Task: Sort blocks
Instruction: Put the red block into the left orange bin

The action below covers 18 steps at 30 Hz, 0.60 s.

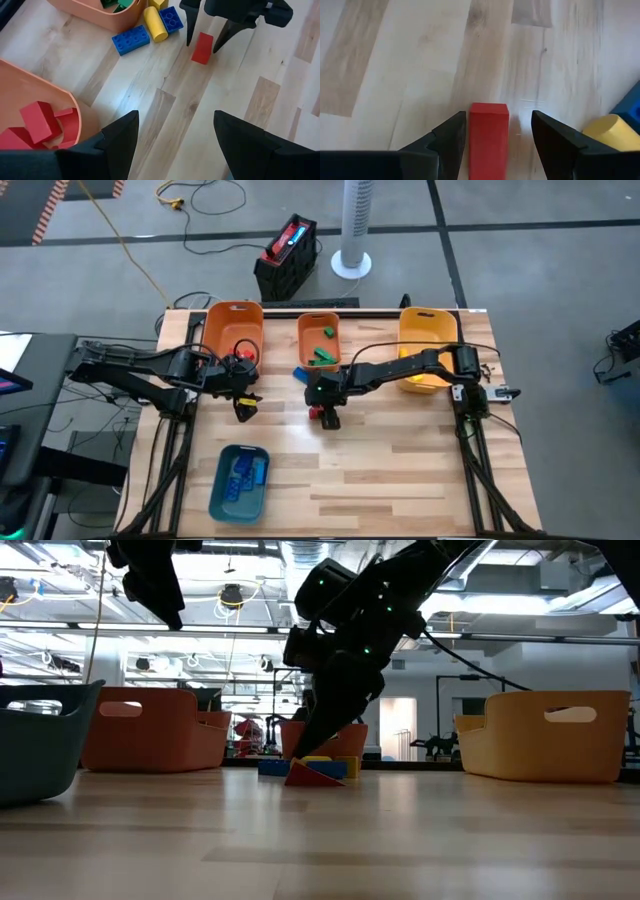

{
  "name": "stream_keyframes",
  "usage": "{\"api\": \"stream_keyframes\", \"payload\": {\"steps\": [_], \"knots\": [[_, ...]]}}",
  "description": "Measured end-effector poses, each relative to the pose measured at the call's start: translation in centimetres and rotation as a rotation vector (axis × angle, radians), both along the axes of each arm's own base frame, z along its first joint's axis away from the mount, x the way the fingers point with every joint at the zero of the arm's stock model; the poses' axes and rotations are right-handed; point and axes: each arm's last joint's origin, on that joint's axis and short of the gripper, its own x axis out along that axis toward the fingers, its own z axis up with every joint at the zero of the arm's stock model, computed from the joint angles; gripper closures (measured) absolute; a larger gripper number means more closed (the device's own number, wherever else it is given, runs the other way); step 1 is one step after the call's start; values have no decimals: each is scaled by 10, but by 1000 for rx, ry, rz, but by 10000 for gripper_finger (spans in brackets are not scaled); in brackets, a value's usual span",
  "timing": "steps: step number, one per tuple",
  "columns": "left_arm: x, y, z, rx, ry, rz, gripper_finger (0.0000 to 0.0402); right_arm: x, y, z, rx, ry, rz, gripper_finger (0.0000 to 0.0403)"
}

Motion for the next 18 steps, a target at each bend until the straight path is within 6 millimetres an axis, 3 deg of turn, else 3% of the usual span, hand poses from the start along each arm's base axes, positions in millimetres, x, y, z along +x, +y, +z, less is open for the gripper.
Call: {"api": "stream_keyframes", "payload": {"steps": [6,18], "knots": [[0,0,0,3,0,1,148,3,-2,0,-10,-55,3,168],[0,0,0,7,1,-4,148,-12,8,-28,21,-38,-7,170]]}}
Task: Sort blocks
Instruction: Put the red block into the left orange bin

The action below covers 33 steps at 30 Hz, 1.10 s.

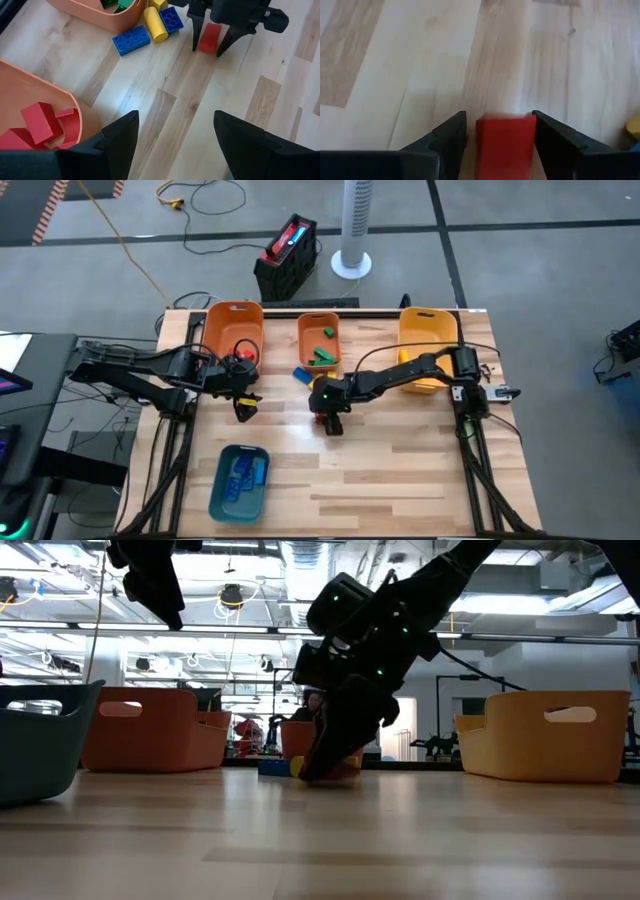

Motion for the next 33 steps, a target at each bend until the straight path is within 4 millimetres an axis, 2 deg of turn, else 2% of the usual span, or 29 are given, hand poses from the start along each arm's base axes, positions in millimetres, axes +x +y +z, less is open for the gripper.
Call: {"api": "stream_keyframes", "payload": {"steps": [9,19,24,28,31,33], "knots": [[0,0,0,6,3,-7,148,-3,1,-3,4,15,-8,204],[0,0,0,6,6,-7,148,-3,-2,-3,17,19,-25,267],[-1,0,0,9,11,-10,148,1,-2,4,36,15,-47,271],[-1,0,-1,9,11,-10,148,14,-3,28,61,-38,-78,266],[-1,-1,0,10,10,-19,148,22,-8,64,78,-142,-104,270],[2,-3,-4,11,-10,-30,148,25,-12,96,86,-269,-115,273]]}}
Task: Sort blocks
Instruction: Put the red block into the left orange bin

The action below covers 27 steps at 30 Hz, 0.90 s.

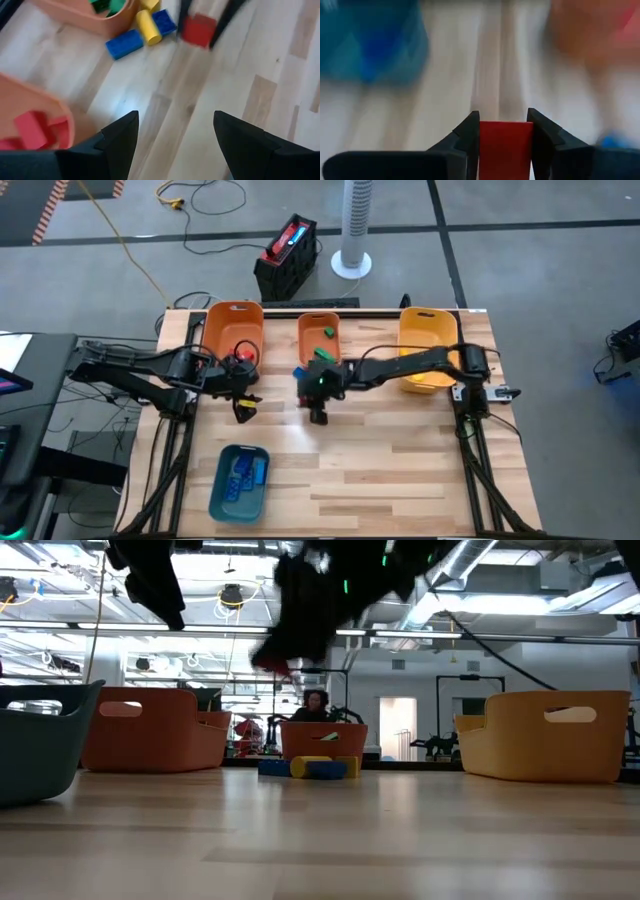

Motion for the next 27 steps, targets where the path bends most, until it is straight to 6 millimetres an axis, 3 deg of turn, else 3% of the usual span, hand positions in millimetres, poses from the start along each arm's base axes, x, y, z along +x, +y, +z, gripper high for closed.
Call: {"api": "stream_keyframes", "payload": {"steps": [4,7,12,19,27], "knots": [[6,-9,-11,-1,-84,-53,148,-8,-7,55,6,-251,-40,275],[14,-16,-14,0,-203,-103,148,-13,-12,77,17,-366,-62,274],[25,-18,-8,46,-401,-104,148,-12,-7,86,83,-440,-69,274],[27,-16,-9,82,-443,-40,148,-10,8,92,139,-502,-46,274],[33,-18,4,86,-582,-50,148,-10,11,97,152,-549,-39,274]]}}
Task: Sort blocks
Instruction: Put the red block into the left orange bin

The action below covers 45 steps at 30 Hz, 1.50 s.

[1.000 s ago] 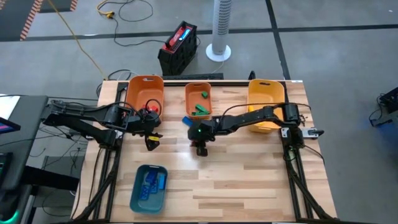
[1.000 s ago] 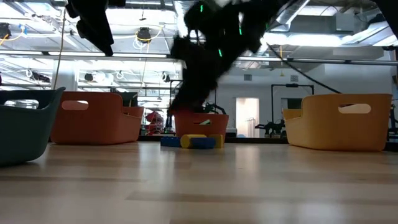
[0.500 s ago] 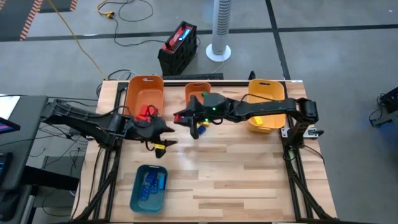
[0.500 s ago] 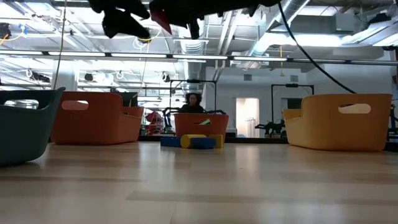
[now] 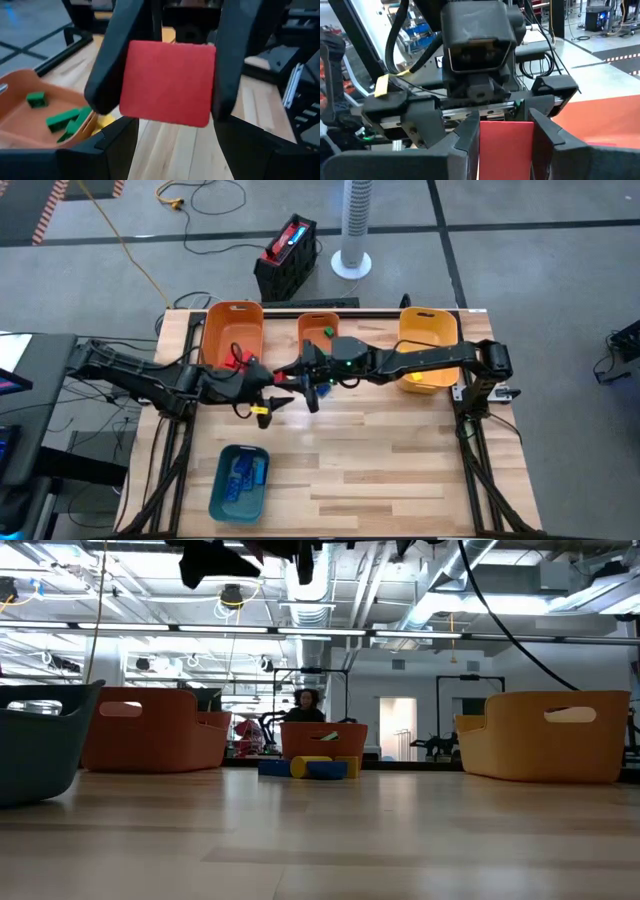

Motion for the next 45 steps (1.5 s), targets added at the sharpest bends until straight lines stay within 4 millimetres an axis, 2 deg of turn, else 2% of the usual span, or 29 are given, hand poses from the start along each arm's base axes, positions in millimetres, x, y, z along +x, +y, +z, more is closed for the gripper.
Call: {"api": "stream_keyframes", "payload": {"steps": [9,17,20,28,33,38,45], "knots": [[2,0,5,15,-51,-8,184,0,7,3,17,-26,17,274],[2,2,6,23,-53,-7,251,0,12,3,9,-28,25,270],[2,2,6,17,-52,-16,277,0,12,2,16,-22,27,257],[-2,4,7,16,-49,-8,279,0,7,-3,67,39,17,202],[-20,17,12,-16,-25,58,279,-11,-8,4,70,97,-22,177],[-46,35,14,-50,35,146,277,-33,-30,23,43,129,-79,169],[-82,66,4,-233,197,273,276,-59,-56,33,4,221,-147,168]]}}
